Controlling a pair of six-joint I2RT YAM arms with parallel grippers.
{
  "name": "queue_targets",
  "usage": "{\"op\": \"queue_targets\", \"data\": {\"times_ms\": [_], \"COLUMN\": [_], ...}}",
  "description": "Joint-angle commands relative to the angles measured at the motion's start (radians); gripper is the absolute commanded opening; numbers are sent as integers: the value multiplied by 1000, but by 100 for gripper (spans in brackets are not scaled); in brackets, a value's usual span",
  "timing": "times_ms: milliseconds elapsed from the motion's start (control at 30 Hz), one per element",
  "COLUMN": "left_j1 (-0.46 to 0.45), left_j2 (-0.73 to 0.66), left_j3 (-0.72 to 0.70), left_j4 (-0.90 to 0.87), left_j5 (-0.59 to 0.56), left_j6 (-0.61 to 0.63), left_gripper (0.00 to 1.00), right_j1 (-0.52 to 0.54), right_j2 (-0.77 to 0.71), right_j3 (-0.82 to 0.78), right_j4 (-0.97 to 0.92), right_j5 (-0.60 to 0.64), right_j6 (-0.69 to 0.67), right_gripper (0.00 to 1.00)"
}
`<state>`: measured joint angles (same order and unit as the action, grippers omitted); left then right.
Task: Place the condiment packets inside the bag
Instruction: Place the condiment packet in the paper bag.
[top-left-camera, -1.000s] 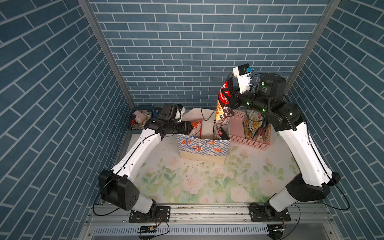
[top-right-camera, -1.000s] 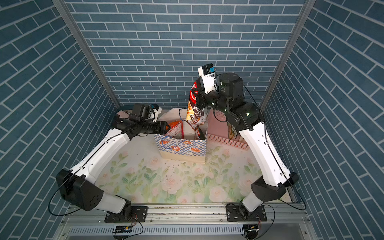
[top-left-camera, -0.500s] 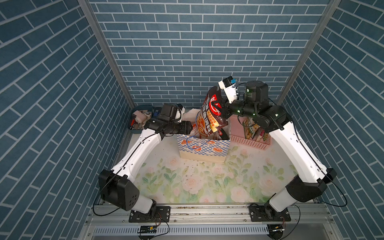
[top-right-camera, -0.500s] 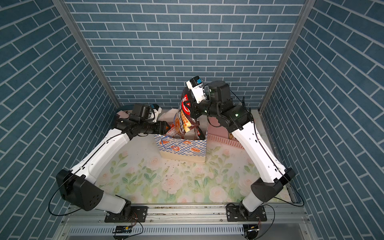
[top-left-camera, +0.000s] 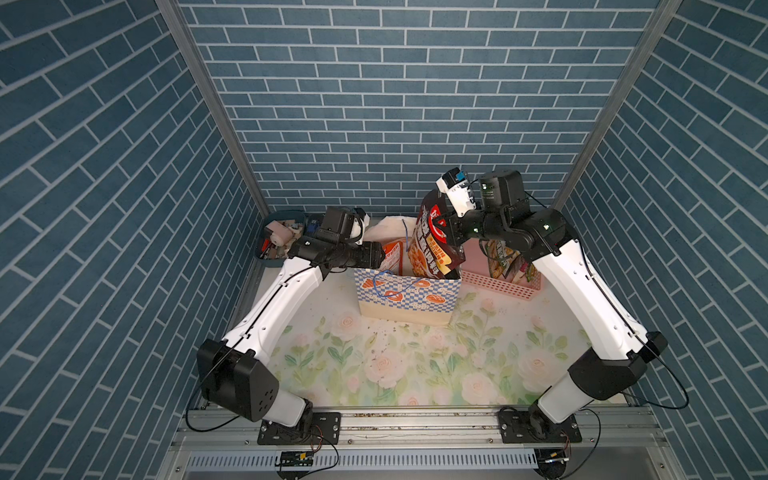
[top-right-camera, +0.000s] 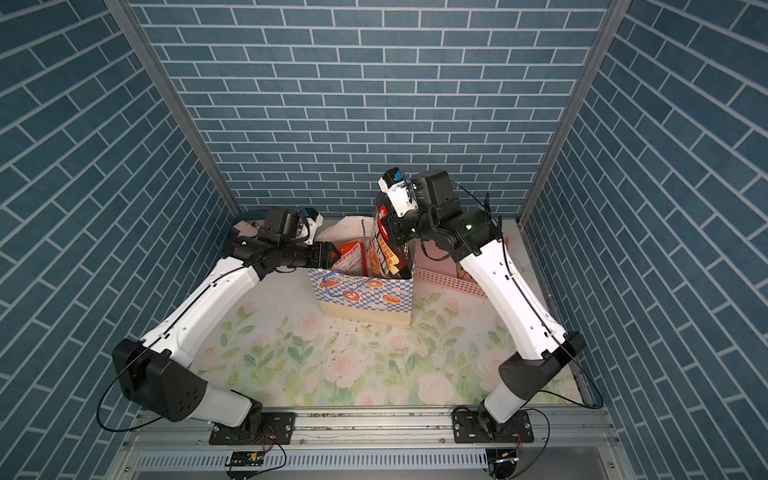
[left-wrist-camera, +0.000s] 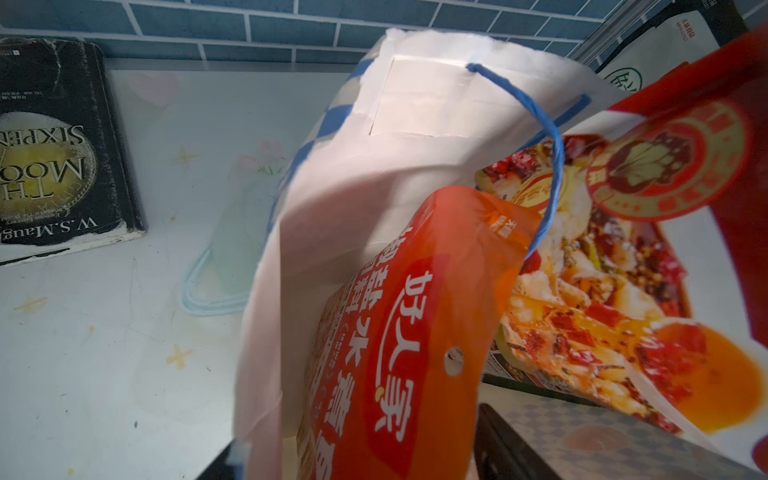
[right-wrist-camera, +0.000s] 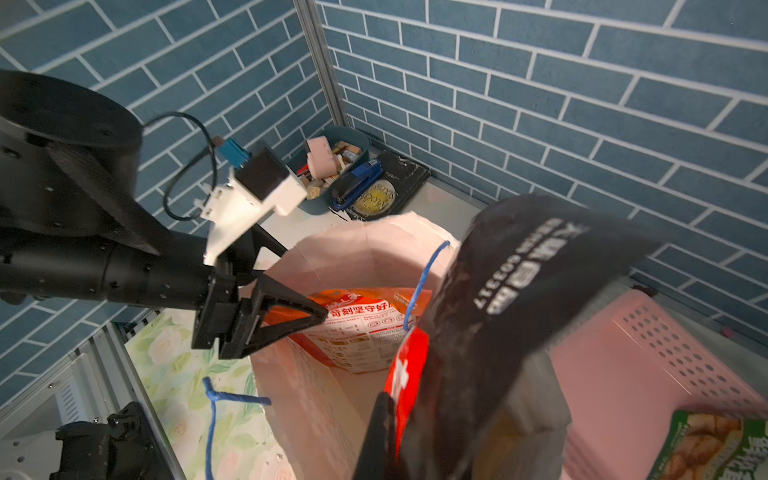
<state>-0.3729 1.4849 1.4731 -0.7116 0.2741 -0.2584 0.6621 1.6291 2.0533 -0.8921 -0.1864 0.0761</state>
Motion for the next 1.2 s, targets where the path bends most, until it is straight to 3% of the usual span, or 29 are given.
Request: {"op": "queue_targets", "data": {"times_ms": [0, 367, 633, 767, 1167], "left_j1": [-6, -6, -6, -6, -5], "left_j2": [-13, -7, -24, -38, -140], "left_j3": [6, 14, 14, 7, -129], "left_j4": [6, 2, 29, 77, 208], "left_j5": [-5, -9, -31, -41, -25], "left_j6": [-5, -8, 2, 1, -6], "left_gripper": [76, 76, 76, 76, 70], "right_j1": [-31, -28, -24, 5, 27], "right_j2": [26, 151, 100, 75, 51], "right_j3": [41, 123, 187, 147, 47], "right_j4": [-18, -140, -206, -250, -259], "right_j5": [9, -19, -92, -113, 10], "right_j6": [-38, 85, 145, 174, 313], "right_gripper": [0, 0, 0, 0, 0]}}
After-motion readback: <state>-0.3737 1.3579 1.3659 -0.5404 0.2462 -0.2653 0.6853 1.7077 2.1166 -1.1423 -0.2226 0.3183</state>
